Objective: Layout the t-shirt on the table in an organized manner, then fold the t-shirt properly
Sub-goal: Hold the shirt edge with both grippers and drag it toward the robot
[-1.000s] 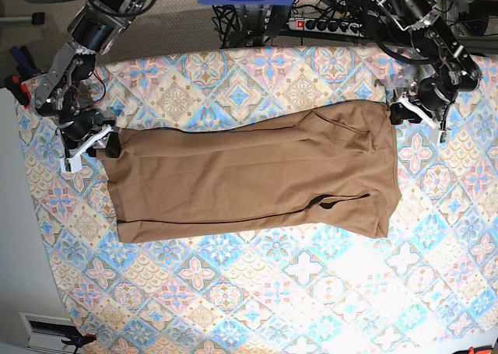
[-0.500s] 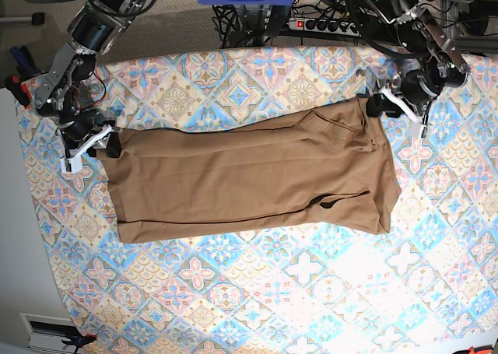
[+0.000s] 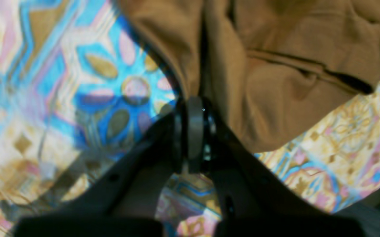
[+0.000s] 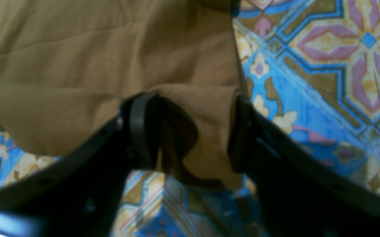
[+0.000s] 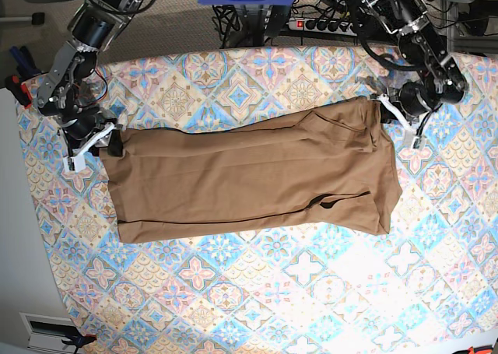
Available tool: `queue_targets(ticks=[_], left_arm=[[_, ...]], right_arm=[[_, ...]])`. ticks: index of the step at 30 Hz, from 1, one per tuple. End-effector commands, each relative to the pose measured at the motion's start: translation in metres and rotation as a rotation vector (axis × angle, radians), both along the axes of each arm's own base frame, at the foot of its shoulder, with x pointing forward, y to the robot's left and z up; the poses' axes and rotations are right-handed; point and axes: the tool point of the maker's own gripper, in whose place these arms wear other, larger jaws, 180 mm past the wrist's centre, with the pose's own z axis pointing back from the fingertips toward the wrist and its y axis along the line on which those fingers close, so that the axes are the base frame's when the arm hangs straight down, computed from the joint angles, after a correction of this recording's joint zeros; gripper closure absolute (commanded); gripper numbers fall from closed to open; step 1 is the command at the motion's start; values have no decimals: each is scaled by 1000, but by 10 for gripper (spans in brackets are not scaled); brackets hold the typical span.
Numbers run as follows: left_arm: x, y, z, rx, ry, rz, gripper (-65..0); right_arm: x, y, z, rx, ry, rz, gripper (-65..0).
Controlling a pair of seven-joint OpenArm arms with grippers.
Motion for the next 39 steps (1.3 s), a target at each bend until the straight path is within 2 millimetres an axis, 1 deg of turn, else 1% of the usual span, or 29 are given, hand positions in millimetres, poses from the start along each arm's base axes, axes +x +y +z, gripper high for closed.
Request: queue_targets(ticks=[1,3,5,6,9,12,16,19,21,22,25,27,28,30,32,34,36,39], left_arm=[[-12,1,-9,39,70,-17,0],[-13,0,-12,57,86,-35,0],[-16,0,-14,64,96,-38,0],[-17,0,-15,64,99,-38,0],[-20,5,-15,79,114,-41,0],[-34,8,-21,97,149,-40,0],[-50,10,-27,100,182,-41,0],[-59,19,-28,119,201,-45,0],[-65,23,-29,126,213,-45,0],[-67,24,-29,129,218,-44,0],[-76,37,-28,159,237,-48,0],[-81,39,-29,163,249,-49,0],[-82,40,-29,165,249,-49,0],[-82,48,-26,184,250,-52,0],[-86,53,-26,198,262,-54,0],[-87,59,-24,211,265,-56,0],[-86,66,-21,230,265,-59,0],[-87,75,-18,253,275,-64,0]], right_arm=[[1,-3,4,-18,1,14,-207],[1,-3,4,-18,3,14,-107],[-6,-3,-1,-18,18,14,-11],[-8,-3,-2,-18,24,15,0],[-9,-3,-3,-18,27,15,0],[-12,-3,-5,-19,34,15,0],[-44,-3,-24,-17,105,14,0],[-56,-3,-30,-18,132,13,0],[-59,-4,-31,-18,137,10,0],[-59,-4,-31,-18,137,10,0],[-56,-6,-24,-38,117,15,0],[-67,-7,-24,-53,129,19,0],[-69,-8,-21,-64,126,23,0],[-67,-9,-14,-83,108,30,0],[-66,-10,-9,-101,106,37,0],[-76,-19,-11,-119,157,20,0],[-80,-30,-7,-135,174,-6,0],[-83,-33,-6,-143,182,-11,0]])
